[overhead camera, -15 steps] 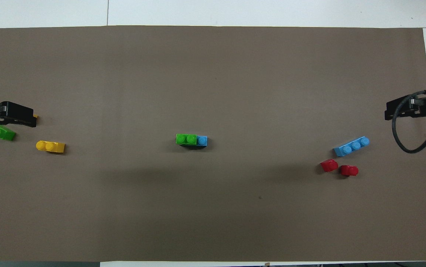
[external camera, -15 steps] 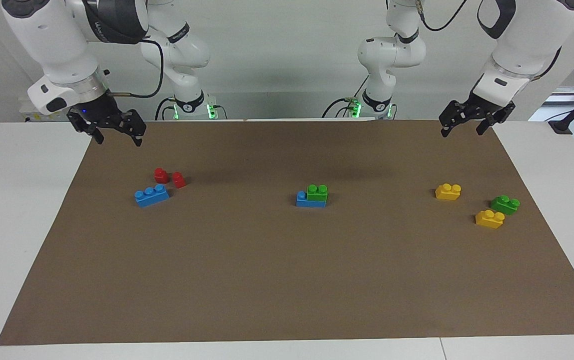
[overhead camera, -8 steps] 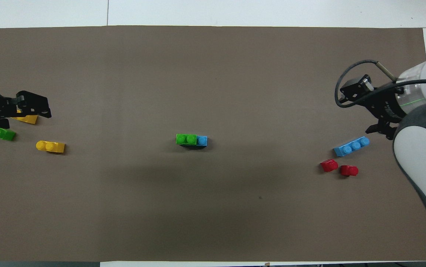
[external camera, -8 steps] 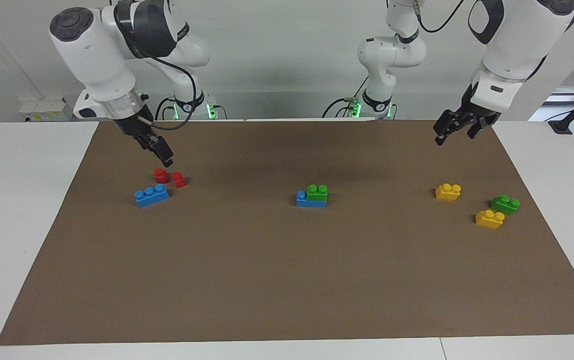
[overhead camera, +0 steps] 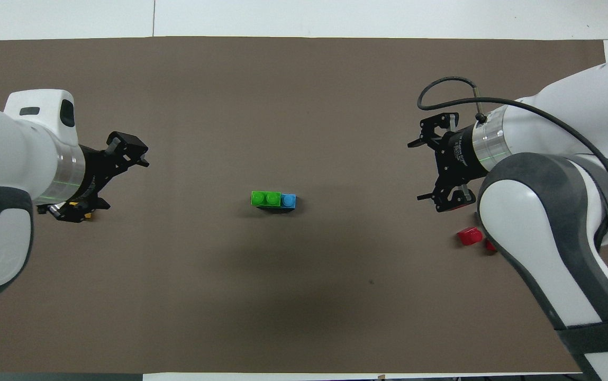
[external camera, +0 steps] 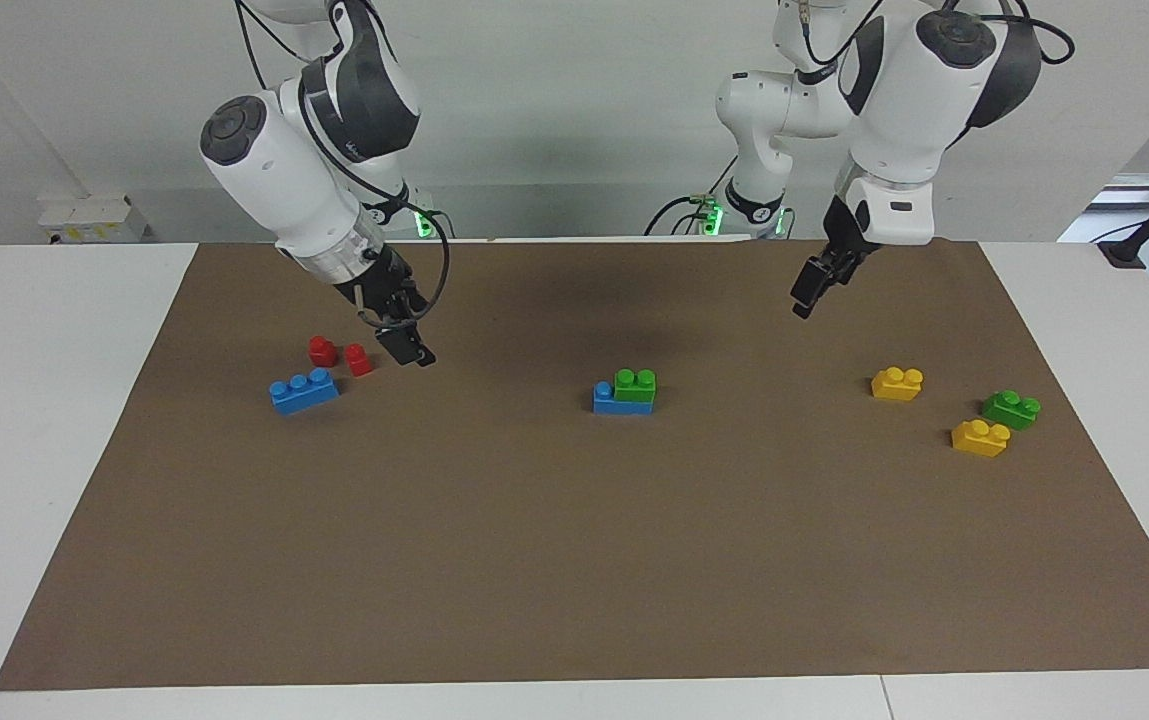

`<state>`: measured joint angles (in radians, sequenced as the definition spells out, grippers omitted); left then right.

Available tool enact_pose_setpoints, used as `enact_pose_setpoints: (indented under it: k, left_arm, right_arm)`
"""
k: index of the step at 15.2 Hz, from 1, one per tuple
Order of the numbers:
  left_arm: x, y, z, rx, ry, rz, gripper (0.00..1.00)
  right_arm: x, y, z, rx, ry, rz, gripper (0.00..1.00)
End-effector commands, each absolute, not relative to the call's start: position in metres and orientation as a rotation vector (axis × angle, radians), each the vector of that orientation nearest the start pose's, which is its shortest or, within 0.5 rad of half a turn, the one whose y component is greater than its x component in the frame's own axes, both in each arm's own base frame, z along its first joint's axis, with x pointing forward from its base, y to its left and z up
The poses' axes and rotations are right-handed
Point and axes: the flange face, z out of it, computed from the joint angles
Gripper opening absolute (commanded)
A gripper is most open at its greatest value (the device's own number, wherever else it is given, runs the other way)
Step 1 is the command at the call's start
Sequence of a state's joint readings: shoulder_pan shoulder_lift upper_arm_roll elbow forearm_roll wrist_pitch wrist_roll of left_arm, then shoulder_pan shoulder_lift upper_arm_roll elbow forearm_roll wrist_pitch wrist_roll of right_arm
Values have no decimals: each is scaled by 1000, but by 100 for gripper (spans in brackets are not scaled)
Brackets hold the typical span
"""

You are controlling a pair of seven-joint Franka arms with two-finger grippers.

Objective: Remove green block with left arm and hold with right
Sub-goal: 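Move the left and right grippers toward the joined green-blue bricks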

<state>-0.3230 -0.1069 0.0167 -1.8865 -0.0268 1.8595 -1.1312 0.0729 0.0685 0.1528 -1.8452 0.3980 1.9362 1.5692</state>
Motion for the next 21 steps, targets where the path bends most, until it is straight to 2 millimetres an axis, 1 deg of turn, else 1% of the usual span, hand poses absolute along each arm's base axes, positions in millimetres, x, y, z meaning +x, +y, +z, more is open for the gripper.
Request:
enact_pose_setpoints:
  k: [1,2,4,5,7,8,10,11,13,15,19,21]
  left_arm:
    - [493,-199,538,-2812,-1671,-72,100]
    - [492,-215,531,-2745,-1797,-64,100]
    - [492,-246,510,-2611,-1986,-39,100]
    - [493,-259,499,-2550,-2065,-29,100]
    - [491,-280,482,-2470,-2154,-15,100]
    - [491,-287,474,-2433,-2181,-8,100]
    - [495,-300,456,-2344,-2268,-6,100]
    - [496,-304,451,-2313,-2312,-7,100]
    - [499,-309,438,-2274,-2329,-2,100]
    - [495,-323,417,-2224,-2343,10,100]
    - [495,-326,406,-2189,-2369,12,100]
    - [494,-330,398,-2188,-2361,14,100]
  right_arm:
    - [564,176,470,-2002,1984,469,95]
    - [563,187,462,-1997,1980,469,95]
    - [565,200,448,-1974,1979,468,95]
    - [564,204,439,-1965,1983,462,95]
    - [559,219,420,-1936,1983,455,95]
    - [557,223,413,-1915,1985,449,95]
    - [548,243,399,-1923,1968,438,95]
    - [545,248,391,-1918,1975,430,95]
    - [542,261,378,-1898,1980,457,95]
    - [540,275,365,-1891,1977,455,95]
    - [534,302,334,-1877,1981,461,95]
    - [530,312,324,-1879,1977,457,95]
